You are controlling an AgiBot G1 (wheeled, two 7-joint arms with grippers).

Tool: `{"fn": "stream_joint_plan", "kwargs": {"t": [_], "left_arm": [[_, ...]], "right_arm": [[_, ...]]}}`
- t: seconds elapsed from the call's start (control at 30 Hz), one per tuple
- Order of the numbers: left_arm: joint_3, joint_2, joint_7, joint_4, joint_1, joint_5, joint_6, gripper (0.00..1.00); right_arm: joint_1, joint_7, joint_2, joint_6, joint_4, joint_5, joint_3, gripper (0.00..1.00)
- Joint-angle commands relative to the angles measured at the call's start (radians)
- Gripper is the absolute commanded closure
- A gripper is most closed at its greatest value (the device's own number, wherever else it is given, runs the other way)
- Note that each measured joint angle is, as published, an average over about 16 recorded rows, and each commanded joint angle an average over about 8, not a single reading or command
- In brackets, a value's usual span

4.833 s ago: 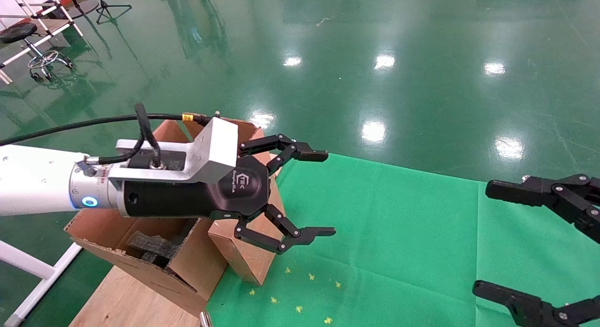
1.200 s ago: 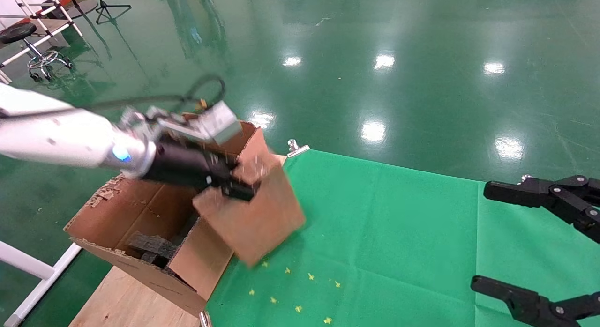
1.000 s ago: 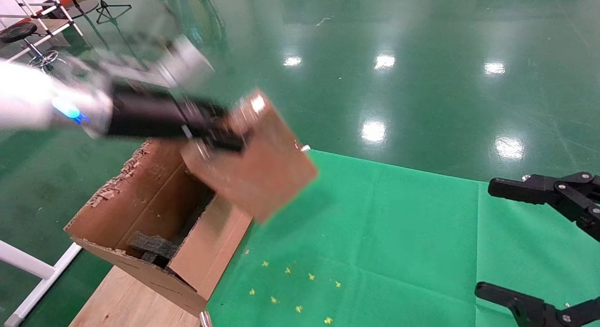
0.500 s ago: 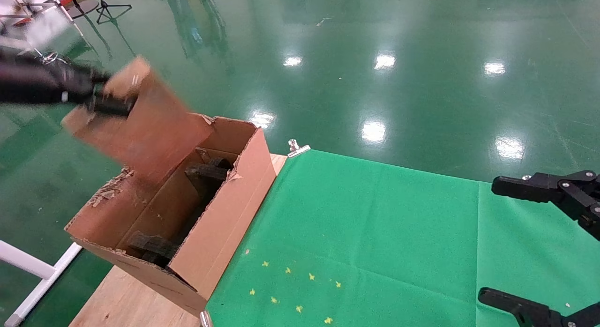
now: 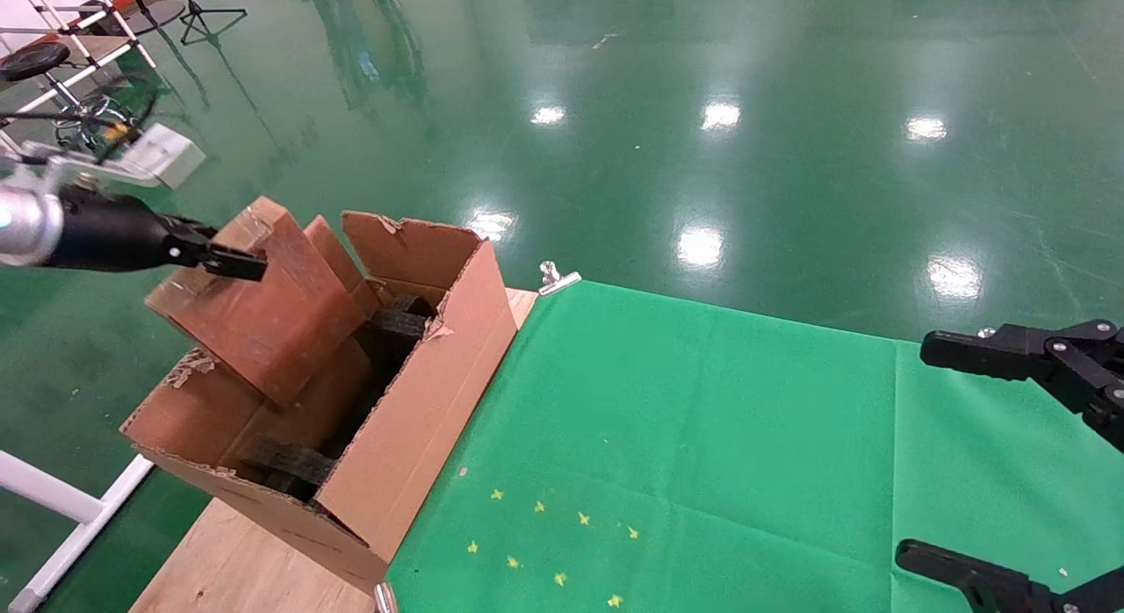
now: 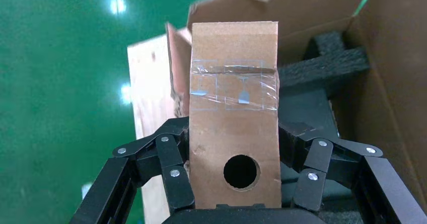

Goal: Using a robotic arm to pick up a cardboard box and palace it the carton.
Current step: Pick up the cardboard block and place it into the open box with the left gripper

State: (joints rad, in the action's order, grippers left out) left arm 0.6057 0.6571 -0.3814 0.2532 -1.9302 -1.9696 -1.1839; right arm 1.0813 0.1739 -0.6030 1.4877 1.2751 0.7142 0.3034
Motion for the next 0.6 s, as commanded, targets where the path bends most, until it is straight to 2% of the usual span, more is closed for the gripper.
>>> {"fn": "stream_joint_plan", "kwargs": {"t": [0.03,0.6], "left_arm": [[0.01,0.024,-0.025,-0.037,-0.001,-0.021,0.034,1.0],[0.01,0.118,-0.035,-0.182,0.12,-0.025,0.26,1.0]], "right_arm": [[0.0,0.0,0.0,0.0,0.0,0.0,0.0,0.0],[0.0,0.0,0.0,0.0,0.0,-0.001,0.001,0.0]]}}
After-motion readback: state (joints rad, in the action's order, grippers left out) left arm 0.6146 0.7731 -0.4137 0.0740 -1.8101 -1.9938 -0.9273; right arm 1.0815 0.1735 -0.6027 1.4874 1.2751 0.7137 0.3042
